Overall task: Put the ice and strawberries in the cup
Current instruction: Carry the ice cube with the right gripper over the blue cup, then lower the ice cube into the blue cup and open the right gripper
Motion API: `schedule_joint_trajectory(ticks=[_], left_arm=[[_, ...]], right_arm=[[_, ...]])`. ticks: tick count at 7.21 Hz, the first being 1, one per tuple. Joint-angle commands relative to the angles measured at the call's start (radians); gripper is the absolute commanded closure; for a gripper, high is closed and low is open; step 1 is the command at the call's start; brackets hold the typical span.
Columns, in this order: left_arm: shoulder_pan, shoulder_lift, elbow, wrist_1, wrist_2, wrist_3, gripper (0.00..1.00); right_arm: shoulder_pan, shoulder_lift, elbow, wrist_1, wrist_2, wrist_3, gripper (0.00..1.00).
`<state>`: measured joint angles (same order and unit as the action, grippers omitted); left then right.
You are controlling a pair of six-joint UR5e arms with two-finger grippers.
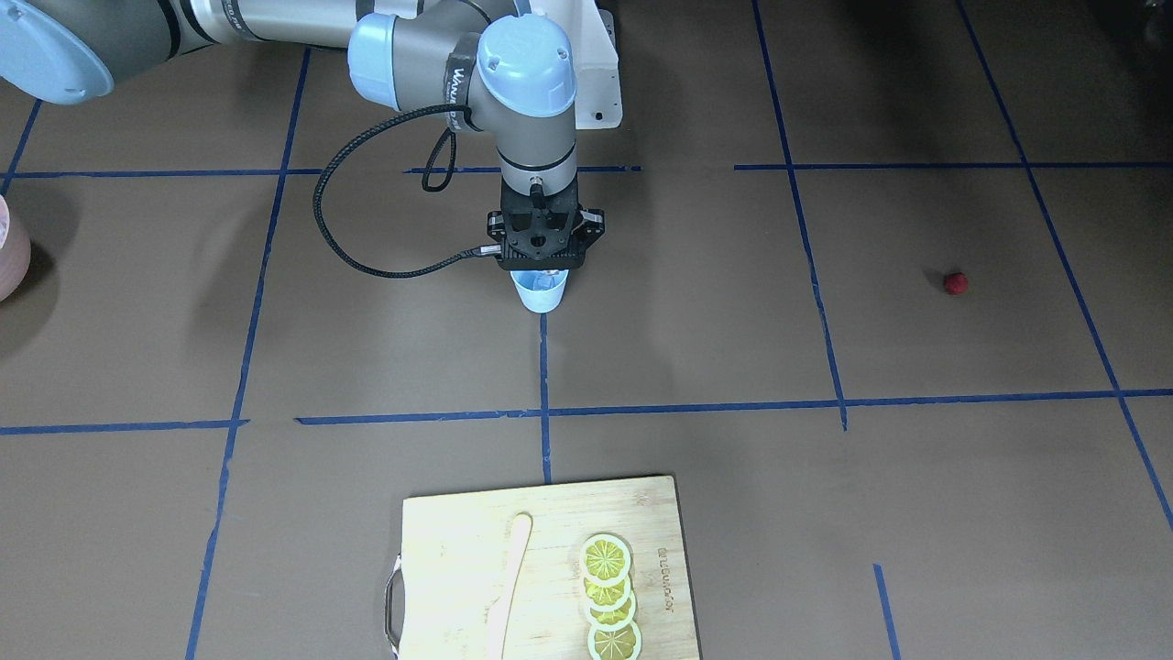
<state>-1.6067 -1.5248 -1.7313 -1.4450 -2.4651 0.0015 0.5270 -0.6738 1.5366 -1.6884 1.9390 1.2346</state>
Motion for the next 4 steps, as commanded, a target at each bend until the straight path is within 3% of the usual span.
schedule_joint_trajectory(ticks=[1, 2, 3, 4], left_arm=[[0.001, 0.000, -0.001, 0.000, 0.000, 0.000, 0.00], [0.001, 0.000, -0.001, 0.000, 0.000, 0.000, 0.00], [0.001, 0.000, 0.001, -0.002, 0.000, 0.000, 0.00], [0.001, 0.000, 0.001, -0.003, 0.000, 0.000, 0.00]], right_arm=[[-0.001, -0.004, 0.002, -0.033, 0.000, 0.000, 0.99], [-0.001, -0.004, 0.002, -0.034, 0.000, 0.000, 0.90], [-0.001, -0.003, 0.000, -0.036, 0.000, 0.000, 0.59], [-0.001, -0.007, 0.003, -0.034, 0.000, 0.000, 0.07]])
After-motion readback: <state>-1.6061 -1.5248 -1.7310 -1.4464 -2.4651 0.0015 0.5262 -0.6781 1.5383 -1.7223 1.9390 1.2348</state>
